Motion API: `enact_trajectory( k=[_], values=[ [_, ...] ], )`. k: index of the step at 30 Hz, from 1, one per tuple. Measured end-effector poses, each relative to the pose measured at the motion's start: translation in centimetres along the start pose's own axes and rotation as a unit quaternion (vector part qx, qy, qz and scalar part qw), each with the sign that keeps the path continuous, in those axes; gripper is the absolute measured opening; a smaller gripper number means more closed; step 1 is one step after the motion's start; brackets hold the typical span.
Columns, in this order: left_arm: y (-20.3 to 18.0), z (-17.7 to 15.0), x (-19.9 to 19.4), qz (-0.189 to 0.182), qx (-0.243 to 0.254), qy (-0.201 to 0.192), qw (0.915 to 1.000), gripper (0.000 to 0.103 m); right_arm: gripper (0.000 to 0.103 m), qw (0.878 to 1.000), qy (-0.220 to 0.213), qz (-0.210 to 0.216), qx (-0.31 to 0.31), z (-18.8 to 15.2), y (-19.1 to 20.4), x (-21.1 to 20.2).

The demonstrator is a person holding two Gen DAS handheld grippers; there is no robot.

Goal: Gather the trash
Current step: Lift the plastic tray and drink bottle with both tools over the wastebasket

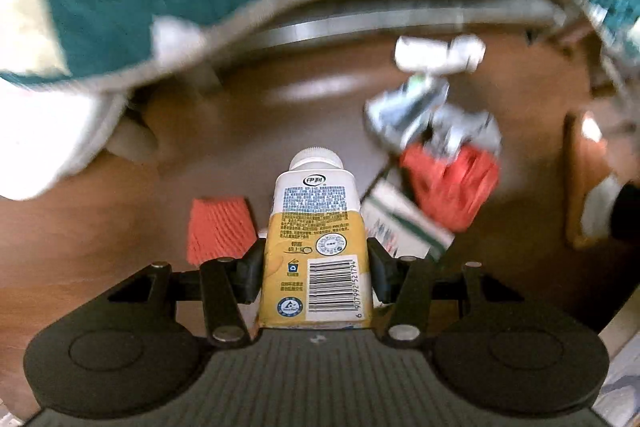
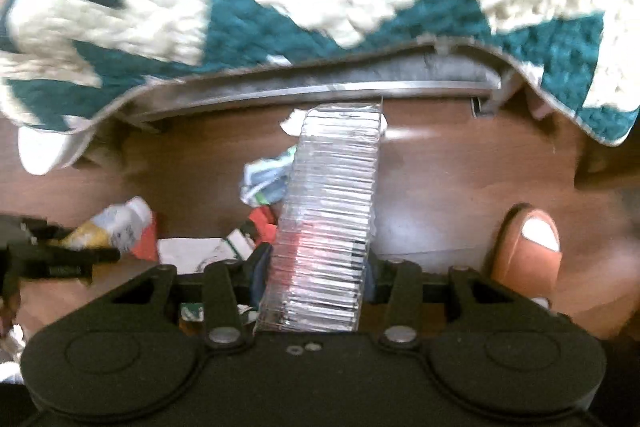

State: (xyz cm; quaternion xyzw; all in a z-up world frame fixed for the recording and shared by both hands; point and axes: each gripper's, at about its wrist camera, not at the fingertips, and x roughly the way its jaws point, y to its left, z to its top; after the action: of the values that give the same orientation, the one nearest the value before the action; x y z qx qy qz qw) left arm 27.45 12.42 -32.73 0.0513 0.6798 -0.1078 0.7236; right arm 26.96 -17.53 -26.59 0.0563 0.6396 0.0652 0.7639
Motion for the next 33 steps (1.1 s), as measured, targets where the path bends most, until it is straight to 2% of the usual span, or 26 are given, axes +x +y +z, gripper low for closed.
enact_trajectory(
  k=[5, 10, 14, 21, 26, 33],
  values=[
    [-0.8, 0.4, -8.0, 0.005, -0.024, -0.086, 0.996, 0.05, 0.043, 0.998, -0.057, 0.028, -0.021, -0.2, 0.9, -6.7],
    [-2.3, -0.5, -16.4, -0.012, -0.052, -0.176, 0.983, 0.05, 0.043, 0.99, -0.118, 0.055, -0.047, -0.9, 2.0, -13.3],
    [-4.2, -1.8, -22.6, -0.032, -0.064, -0.237, 0.9689, 0.05, 0.043, 0.981, -0.163, 0.079, -0.073, -1.8, 2.8, -18.8],
    [-7.5, -2.9, -31.2, -0.049, -0.079, -0.319, 0.943, 0.05, 0.043, 0.96, -0.241, 0.092, -0.112, -1.5, 4.1, -26.3],
    [-9.0, -2.1, -36.4, -0.043, -0.077, -0.366, 0.9263, 0.05, 0.043, 0.943, -0.292, 0.1, -0.121, 0.8, 5.3, -31.4],
    [-10.4, 0.8, -44.2, -0.032, -0.071, -0.43, 0.8997, 0.05, 0.043, 0.925, -0.338, 0.105, -0.14, 5.3, 7.7, -36.7]
  ],
)
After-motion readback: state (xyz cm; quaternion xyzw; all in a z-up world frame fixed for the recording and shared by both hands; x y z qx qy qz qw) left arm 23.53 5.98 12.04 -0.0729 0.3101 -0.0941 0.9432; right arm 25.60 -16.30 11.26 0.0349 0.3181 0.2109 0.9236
